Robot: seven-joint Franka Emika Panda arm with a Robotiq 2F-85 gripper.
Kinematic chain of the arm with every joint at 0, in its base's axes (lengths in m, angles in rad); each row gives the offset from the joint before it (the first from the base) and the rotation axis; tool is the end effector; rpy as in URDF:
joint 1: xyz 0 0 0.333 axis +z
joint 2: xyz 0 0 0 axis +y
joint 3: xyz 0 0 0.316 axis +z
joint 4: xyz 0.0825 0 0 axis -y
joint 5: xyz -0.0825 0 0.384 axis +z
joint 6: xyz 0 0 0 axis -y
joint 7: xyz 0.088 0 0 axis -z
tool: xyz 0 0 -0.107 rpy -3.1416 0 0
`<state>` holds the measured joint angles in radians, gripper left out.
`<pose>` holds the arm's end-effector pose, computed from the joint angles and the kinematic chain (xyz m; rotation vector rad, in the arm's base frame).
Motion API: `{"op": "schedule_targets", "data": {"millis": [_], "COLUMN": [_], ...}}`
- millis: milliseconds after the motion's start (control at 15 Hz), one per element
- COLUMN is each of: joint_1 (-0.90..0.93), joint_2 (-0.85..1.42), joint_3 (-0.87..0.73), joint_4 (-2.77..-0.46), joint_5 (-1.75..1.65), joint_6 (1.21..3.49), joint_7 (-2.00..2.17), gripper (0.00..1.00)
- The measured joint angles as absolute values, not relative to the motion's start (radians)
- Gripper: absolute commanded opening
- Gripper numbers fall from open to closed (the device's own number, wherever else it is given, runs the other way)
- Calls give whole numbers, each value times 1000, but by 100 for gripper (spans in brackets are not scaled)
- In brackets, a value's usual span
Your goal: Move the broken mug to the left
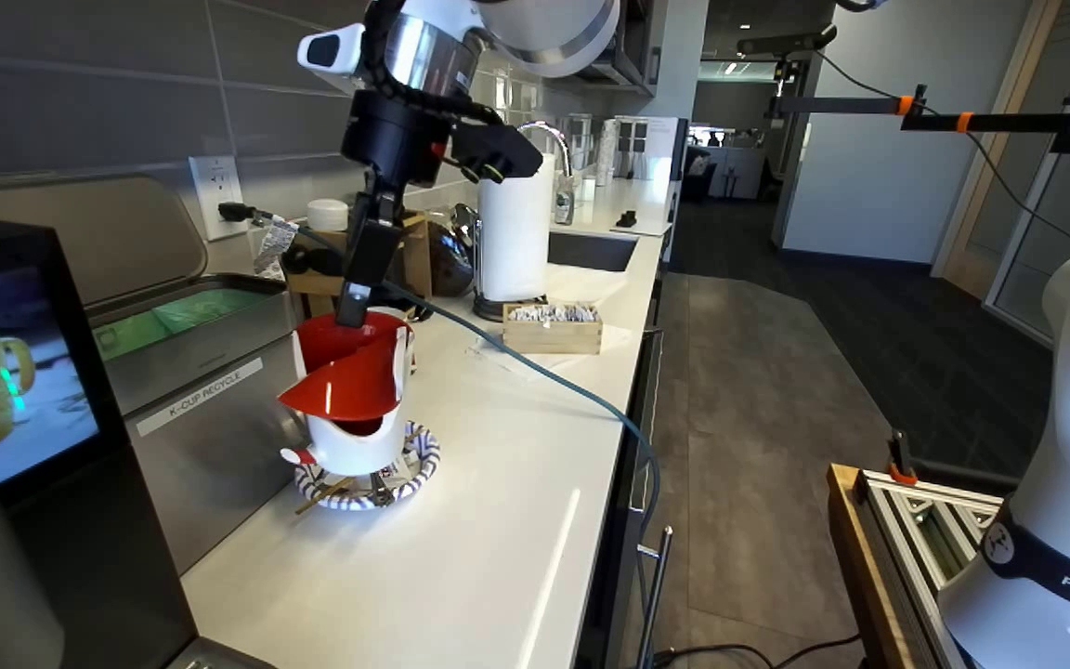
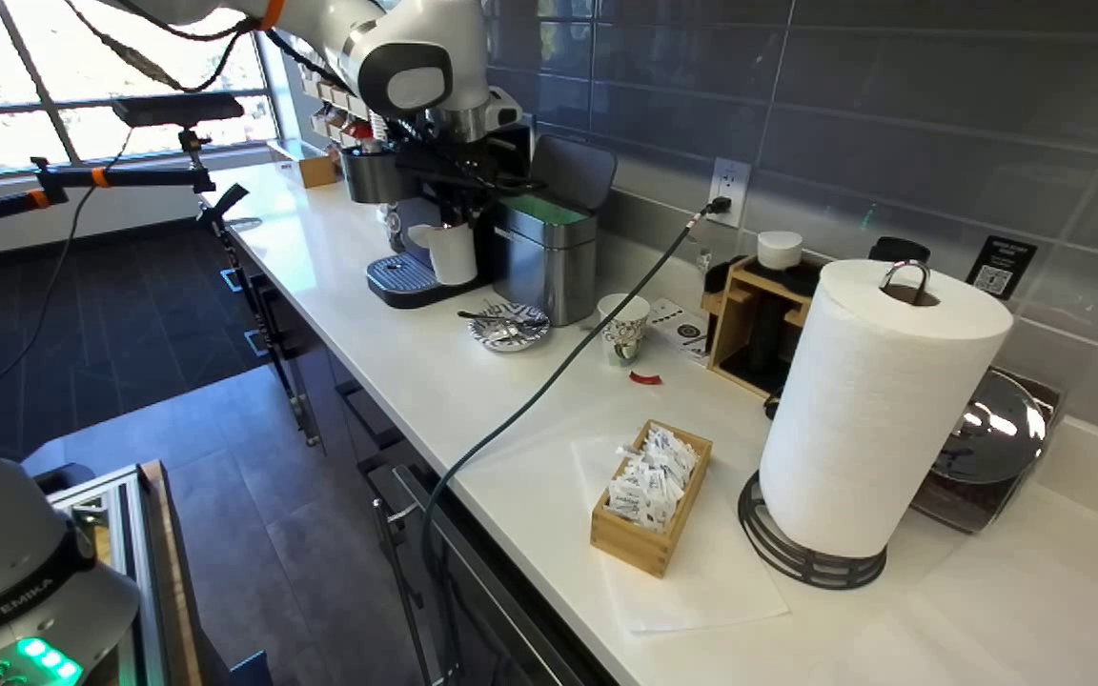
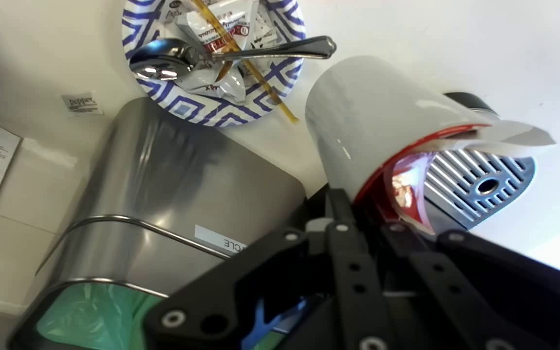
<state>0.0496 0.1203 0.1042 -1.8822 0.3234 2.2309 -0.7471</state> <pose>0.6052 0.1015 0.4687 -2.7085 -1.0328 -0.4405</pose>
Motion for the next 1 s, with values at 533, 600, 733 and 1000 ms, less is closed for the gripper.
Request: {"op": "schedule_targets", "data": {"millis": [533, 600, 733, 1000], "joint_1": [50, 50, 51, 54], "joint_2": [150, 157, 169, 188], "joint_3": [110, 114, 124, 144], "joint_4": [-1865, -1865, -1866, -1868], "joint_5": [323, 323, 323, 323], "joint_6": [2231, 2231, 2232, 2234], "joint_7": [-751, -751, -752, -755], "gripper": [2, 2, 2, 2]}}
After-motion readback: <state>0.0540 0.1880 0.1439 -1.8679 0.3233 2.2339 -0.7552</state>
